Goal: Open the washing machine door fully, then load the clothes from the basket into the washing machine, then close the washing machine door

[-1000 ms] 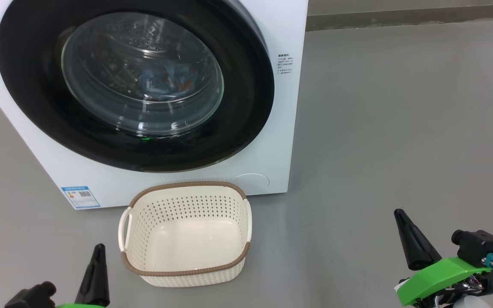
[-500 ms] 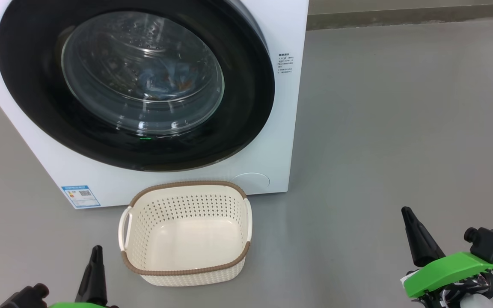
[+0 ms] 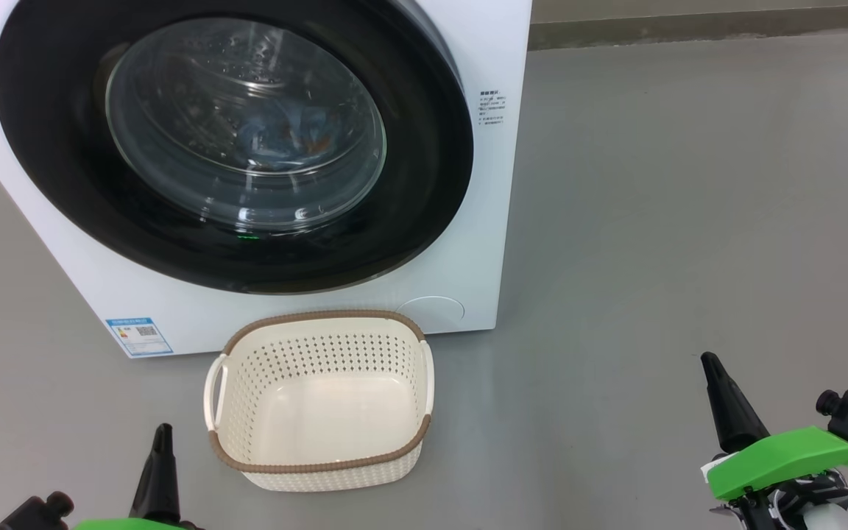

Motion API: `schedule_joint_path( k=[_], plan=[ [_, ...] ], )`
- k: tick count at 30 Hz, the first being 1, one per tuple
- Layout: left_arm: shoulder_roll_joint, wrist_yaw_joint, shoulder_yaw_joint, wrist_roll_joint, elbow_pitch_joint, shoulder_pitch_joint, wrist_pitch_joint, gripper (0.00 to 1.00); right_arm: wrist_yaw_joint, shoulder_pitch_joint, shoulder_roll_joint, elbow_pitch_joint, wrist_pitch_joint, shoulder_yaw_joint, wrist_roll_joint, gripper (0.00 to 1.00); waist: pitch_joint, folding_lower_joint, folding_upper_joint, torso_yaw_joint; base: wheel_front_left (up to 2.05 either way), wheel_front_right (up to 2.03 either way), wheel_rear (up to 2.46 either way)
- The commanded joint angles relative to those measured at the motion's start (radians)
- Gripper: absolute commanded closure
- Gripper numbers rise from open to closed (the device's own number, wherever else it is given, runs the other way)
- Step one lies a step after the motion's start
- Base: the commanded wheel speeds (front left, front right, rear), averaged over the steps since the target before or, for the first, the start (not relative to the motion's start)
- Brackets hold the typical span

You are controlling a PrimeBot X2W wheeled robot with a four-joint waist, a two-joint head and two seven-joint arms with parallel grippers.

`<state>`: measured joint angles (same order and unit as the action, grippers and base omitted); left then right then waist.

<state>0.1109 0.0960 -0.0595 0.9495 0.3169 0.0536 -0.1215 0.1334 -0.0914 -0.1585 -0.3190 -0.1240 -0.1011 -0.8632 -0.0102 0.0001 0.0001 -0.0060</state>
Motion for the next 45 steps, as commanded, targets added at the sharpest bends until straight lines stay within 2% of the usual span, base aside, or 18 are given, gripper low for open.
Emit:
schedule_joint_path(
  k=[1, 45],
  plan=[
    [0.009, 0.008, 0.024, 0.02, -0.033, 0.037, 0.009, 1.0, -0.001, -0.027, -0.007, 0.029, 0.006, 0.007, -0.024, 1.0, 0.0, 0.0, -0.0001, 0.0, 0.0, 0.0, 0.0],
    [-0.031, 0.023, 0.11, 0.385, -0.055, 0.047, 0.138, 1.0, -0.002, -0.021, 0.057, 0.055, 0.136, 0.124, -0.438, 1.0, 0.008, -0.0001, -0.0001, 0.003, 0.0, 0.0, 0.0]
  ],
)
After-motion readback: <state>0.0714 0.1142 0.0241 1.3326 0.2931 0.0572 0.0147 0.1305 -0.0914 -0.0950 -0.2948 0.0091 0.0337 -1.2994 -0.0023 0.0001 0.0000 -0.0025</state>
